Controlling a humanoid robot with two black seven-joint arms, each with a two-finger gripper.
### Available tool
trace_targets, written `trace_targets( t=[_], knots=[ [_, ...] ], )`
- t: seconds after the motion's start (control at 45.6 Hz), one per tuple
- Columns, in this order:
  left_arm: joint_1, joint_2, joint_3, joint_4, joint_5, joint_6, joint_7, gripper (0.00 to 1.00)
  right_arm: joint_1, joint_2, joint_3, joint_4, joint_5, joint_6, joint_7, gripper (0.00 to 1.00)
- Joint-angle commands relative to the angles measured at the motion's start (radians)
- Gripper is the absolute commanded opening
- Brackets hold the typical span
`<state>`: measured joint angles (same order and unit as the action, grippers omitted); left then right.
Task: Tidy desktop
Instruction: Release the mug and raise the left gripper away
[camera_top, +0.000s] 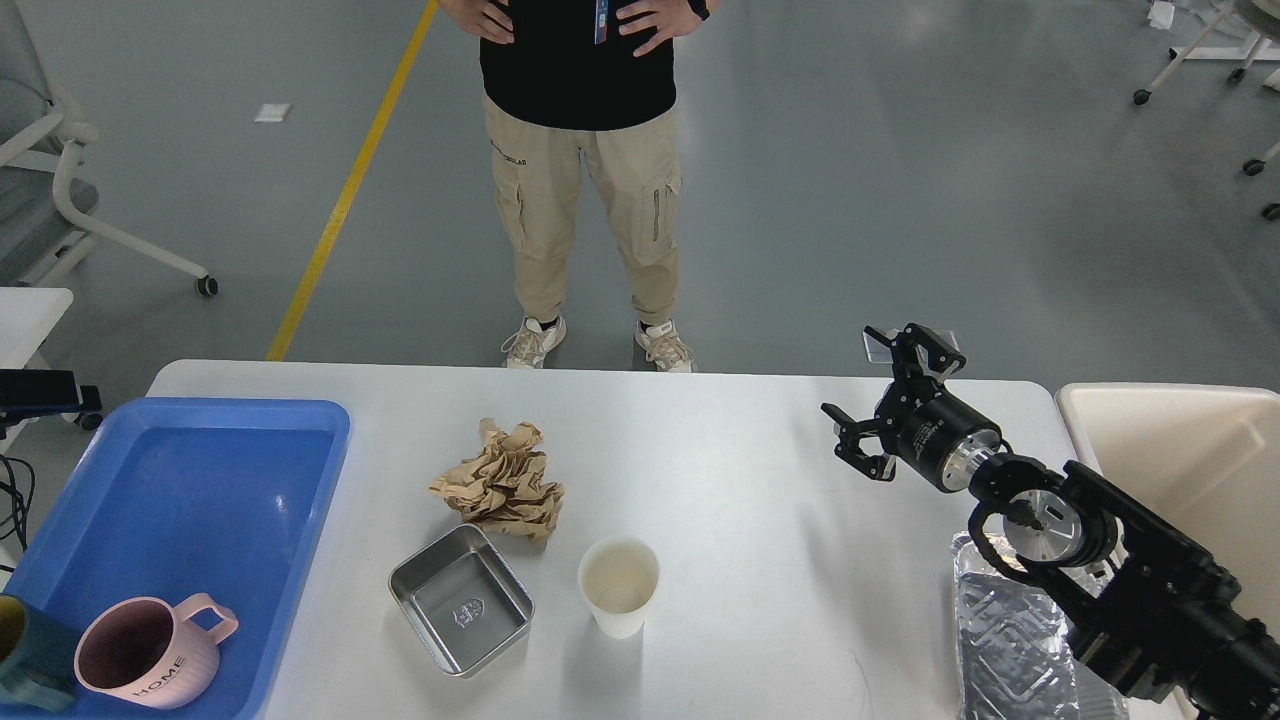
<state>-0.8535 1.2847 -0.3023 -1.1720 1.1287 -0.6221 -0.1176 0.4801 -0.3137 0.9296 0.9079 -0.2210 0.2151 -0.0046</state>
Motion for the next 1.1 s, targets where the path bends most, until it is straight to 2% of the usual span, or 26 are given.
trace_targets(
  t=[0.0,0.153,0.219,0.395,0.526,0.57,0.833,0.987,1.074],
  knots=[
    [0.007,-0.012,0.000,0.000,-0.050,0.018,-0.025,0.97,0.000,0.002,-0.002,0.000,0.000,0.000,0.000,1.00],
    [0.007,-0.028,-0.001,-0.012,-0.199,0.022,-0.014,0.97,0.009,0.001,-0.002,-0.004,0.000,-0.002,0.000,1.00],
    [0.008,-0.047,0.005,-0.008,-0.253,0.051,-0.014,0.97,0.011,-0.001,-0.005,-0.003,-0.001,-0.002,0.000,1.00],
    [0.100,-0.122,-0.006,-0.014,-0.291,0.254,-0.025,0.97,0.014,-0.008,-0.021,-0.003,-0.001,-0.003,0.000,1.00],
    [0.129,-0.177,-0.006,-0.015,-0.340,0.427,-0.031,0.97,0.014,-0.028,-0.023,-0.001,0.000,-0.003,0.000,1.00],
    [0.140,-0.189,-0.009,-0.015,-0.360,0.462,-0.033,0.97,0.014,-0.034,-0.023,-0.001,0.000,-0.003,0.000,1.00],
    [0.146,-0.173,0.005,-0.097,-0.375,0.499,-0.014,0.97,0.014,-0.039,-0.049,-0.001,-0.001,-0.003,0.000,1.00],
    [0.165,-0.087,0.015,-0.241,-0.351,0.512,-0.011,0.97,0.014,-0.036,-0.051,-0.001,-0.001,-0.003,0.000,1.00],
    [0.183,-0.052,0.026,-0.281,-0.317,0.518,-0.010,0.97,0.014,-0.036,-0.052,-0.001,-0.001,-0.003,0.000,1.00]
  ],
)
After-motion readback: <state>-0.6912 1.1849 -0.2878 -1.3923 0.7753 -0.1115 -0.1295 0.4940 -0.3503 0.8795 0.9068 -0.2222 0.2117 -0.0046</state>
